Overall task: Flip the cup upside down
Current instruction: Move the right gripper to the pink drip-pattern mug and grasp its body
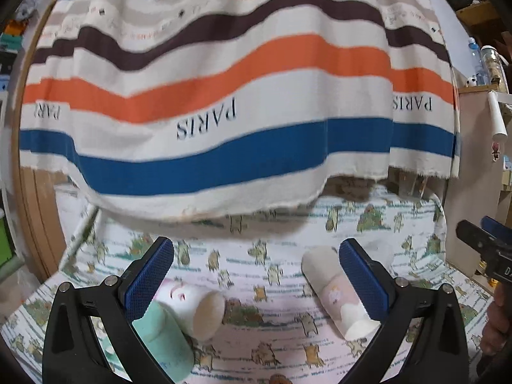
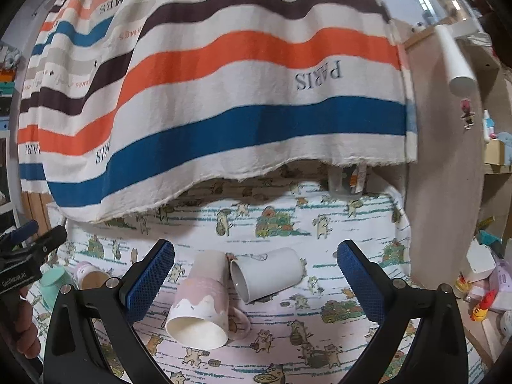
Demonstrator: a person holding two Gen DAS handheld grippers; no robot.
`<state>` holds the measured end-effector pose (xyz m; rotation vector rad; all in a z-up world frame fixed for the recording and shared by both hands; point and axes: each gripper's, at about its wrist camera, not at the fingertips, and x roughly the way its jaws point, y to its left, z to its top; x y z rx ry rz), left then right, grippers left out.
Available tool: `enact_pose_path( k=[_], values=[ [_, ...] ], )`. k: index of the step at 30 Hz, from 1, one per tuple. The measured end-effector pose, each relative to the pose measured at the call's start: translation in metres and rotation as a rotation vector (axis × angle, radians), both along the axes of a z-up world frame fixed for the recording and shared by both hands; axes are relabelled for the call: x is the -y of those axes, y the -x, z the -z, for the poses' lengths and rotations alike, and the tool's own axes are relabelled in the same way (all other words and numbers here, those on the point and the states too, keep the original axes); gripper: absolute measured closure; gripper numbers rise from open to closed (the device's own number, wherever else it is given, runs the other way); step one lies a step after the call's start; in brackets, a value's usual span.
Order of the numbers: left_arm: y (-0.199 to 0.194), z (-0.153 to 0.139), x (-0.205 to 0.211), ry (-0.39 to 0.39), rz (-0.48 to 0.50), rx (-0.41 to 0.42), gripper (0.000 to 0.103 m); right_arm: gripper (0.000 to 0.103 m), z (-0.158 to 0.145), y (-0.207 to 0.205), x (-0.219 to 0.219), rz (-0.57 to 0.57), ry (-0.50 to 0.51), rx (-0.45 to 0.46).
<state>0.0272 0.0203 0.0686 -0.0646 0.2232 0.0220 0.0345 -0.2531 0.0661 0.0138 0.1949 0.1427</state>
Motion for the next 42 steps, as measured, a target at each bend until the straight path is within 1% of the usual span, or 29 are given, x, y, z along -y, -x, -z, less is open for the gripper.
enact_pose_path(
  k=[3, 8, 10, 14, 17, 18, 23, 25, 31, 34, 36, 39, 42],
  values=[
    [-0.006, 0.005, 0.0, -0.003, -0.005, -0.043, 0.0, 0.0, 0.001, -0.011, -0.006, -0.021, -0.004, -0.042],
    [-0.02, 0.016, -0.006, -0.011, -0.044, -0.128, 0.0, 0.0, 0.006, -0.027, -0.016, -0.055, -0.019, -0.099],
    [-0.028, 0.022, -0.01, 0.006, -0.04, -0.173, 0.0, 0.0, 0.01, -0.035, -0.023, -0.065, -0.011, -0.122],
    [-0.042, 0.037, -0.019, 0.063, -0.018, -0.257, 0.0, 0.0, 0.015, -0.05, -0.04, -0.092, 0.023, -0.172],
    [-0.052, 0.047, -0.02, 0.065, -0.015, -0.308, 0.0, 0.001, 0.021, -0.06, -0.05, -0.109, 0.046, -0.215],
    [-0.054, 0.05, -0.02, 0.062, -0.013, -0.318, 0.0, 0.001, 0.024, -0.066, -0.053, -0.117, 0.043, -0.243],
    [-0.054, 0.054, -0.013, 0.027, -0.027, -0.322, 0.0, 0.001, 0.039, -0.089, -0.057, -0.116, 0.014, -0.351],
    [-0.054, 0.054, -0.012, 0.022, -0.03, -0.322, 0.0, 0.001, 0.046, -0.097, -0.06, -0.116, 0.028, -0.386],
    [-0.052, 0.05, -0.023, 0.07, -0.057, -0.313, 0.0, 0.001, 0.066, -0.114, -0.074, -0.131, 0.084, -0.472],
    [-0.05, 0.048, -0.026, 0.071, -0.082, -0.296, 0.0, 0.001, 0.077, -0.124, -0.085, -0.134, 0.12, -0.517],
    [-0.049, 0.047, -0.027, 0.067, -0.091, -0.287, 0.0, 0.001, 0.083, -0.129, -0.091, -0.132, 0.142, -0.528],
    [-0.05, 0.048, -0.028, 0.07, -0.098, -0.295, 0.0, 0.001, 0.092, -0.138, -0.098, -0.109, 0.179, -0.562],
    [-0.05, 0.048, -0.03, 0.093, -0.086, -0.303, 0.0, 0.001, 0.098, -0.145, -0.1, -0.113, 0.181, -0.605]
  ],
)
